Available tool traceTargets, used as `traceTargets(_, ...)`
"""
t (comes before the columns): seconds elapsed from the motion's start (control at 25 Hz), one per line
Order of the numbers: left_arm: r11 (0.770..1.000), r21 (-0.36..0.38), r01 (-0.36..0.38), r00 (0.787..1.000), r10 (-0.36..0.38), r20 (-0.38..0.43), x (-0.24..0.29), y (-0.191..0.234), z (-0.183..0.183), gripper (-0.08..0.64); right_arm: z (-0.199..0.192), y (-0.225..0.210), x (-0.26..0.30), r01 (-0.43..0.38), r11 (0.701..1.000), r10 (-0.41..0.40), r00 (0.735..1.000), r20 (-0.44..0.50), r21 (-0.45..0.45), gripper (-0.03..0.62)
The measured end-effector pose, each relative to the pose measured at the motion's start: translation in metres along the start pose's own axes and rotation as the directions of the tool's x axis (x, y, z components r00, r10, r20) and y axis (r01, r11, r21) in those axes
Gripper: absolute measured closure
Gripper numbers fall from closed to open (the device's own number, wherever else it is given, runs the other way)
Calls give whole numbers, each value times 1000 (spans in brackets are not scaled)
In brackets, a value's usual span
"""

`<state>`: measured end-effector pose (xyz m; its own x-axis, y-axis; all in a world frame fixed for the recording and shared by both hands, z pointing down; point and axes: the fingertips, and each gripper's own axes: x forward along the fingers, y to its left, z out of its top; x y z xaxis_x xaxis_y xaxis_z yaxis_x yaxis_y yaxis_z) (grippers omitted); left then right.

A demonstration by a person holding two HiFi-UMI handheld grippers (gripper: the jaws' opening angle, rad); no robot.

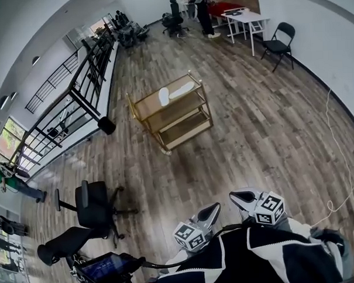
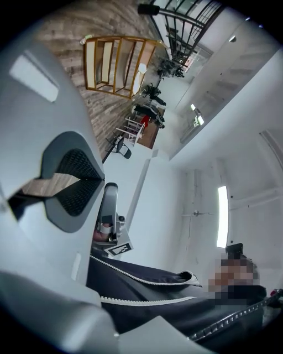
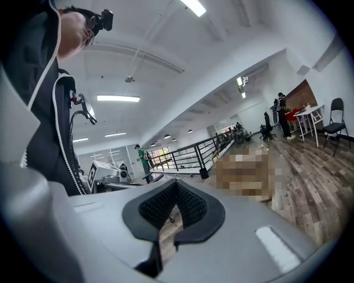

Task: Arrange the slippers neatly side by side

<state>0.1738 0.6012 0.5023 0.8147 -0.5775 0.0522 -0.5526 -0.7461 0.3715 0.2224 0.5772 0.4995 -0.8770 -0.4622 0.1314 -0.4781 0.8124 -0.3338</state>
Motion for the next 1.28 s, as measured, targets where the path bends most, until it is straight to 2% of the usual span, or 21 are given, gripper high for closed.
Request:
traceTargets(0.12,998,-6,-70,997,70,37,28,34,26,540,19,-31,15,-62,998,62,998,-20,-14,588)
traceTargets(0.24,995,19,-97,994,96,60,61,55,54,540,46,-59,28,-127,991,126,991,-34,-45,588)
traceTargets(0.32,993,3,-119,990,118,77,84,67,61,540,56,-82,31,-154,987,151,987,-46,-48,588)
traceTargets(0.56,984,16,-177,981,175,87,130,90,74,540,70,-146,35,-186,982,183,980,-73,-37,588)
traceTargets(0.72,975,-10,-220,970,220,103,142,110,83,540,75,-174,41,-193,981,190,978,-84,-25,588)
traceTargets(0.92,973,-13,-229,968,229,106,156,135,89,540,79,-197,59,-204,979,202,975,-92,-23,588)
traceTargets(1.08,978,-19,-206,975,207,84,169,156,91,540,84,-217,78,-194,981,193,977,-90,-8,588)
traceTargets(1.28,986,-12,-169,982,169,82,180,203,106,540,94,-241,116,-175,985,173,982,-82,-11,588)
